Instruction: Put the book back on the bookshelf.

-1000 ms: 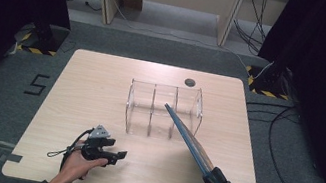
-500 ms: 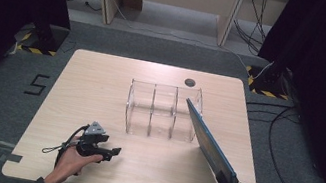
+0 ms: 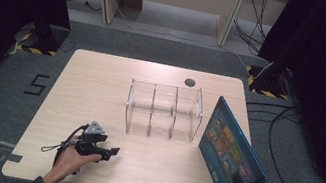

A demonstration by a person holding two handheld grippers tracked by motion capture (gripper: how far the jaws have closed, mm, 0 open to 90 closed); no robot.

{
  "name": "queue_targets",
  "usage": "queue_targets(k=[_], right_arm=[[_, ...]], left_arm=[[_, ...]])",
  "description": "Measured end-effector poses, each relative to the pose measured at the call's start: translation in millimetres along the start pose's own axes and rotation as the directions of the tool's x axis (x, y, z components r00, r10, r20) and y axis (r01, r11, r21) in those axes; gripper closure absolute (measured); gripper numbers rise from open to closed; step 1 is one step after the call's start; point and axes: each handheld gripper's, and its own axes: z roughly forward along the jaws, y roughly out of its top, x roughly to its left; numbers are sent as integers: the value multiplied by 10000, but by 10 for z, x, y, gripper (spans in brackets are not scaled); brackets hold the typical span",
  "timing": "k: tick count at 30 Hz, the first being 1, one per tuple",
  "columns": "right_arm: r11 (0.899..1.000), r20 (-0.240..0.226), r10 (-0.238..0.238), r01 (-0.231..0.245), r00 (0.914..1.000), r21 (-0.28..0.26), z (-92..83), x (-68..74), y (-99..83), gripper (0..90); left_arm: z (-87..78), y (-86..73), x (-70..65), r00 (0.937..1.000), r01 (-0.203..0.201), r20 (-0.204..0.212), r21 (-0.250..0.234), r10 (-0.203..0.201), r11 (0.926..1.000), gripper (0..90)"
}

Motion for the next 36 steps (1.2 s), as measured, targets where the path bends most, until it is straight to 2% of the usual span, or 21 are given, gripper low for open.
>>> queue_targets(k=[3, 5, 7, 8, 10, 12, 15, 16, 18, 22, 36], right_arm=[[9988, 135, -483, 482, 9987, 38, 2, 13, 3, 779], [9946, 329, -1041, 1038, 9940, 89, 6, 16, 6, 786], [9937, 342, -1115, 1112, 9932, 99, 8, 10, 6, 786], [9937, 340, -1115, 1112, 9932, 101, 9, 6, 6, 787], [9916, 472, -1295, 1291, 9904, 120, 17, 2, 3, 789], [9918, 491, -1277, 1271, 9906, 138, 26, -11, 0, 789], [9905, 513, -1368, 1358, 9893, 223, 56, -25, -8, 789], [9906, 491, -1359, 1349, 9895, 225, 70, -27, -11, 788], [9897, 532, -1413, 1399, 9885, 302, 93, -32, -13, 788], [9889, 601, -1451, 1429, 9876, 404, 153, -60, -26, 788], [9923, 634, -1203, 1180, 9907, 383, 267, -129, -71, 783]], left_arm=[[9, -4, -5, 10000, -48, 1, 68, 48, 10000, 258], [22, -11, -15, 9999, -141, 50, 204, 140, 9997, 257], [53, -28, -36, 9994, -340, 90, 503, 336, 9982, 253], [69, -43, -57, 9979, -652, -16, 565, 654, 9963, 251], [79, -43, -84, 9952, -944, -177, 661, 958, 9933, 246], [89, -48, -94, 9926, -1182, -213, 669, 1198, 9907, 238], [107, -73, -119, 9839, -1700, -446, 627, 1730, 9834, 222], [115, -78, -131, 9828, -1756, -464, 623, 1786, 9825, 213], [127, -80, -146, 9824, -1784, -454, 615, 1813, 9820, 177], [141, -85, -166, 9828, -1753, -486, 553, 1780, 9830, 160], [185, -112, -209, 9812, -1885, -353, 354, 1897, 9814, 79]])
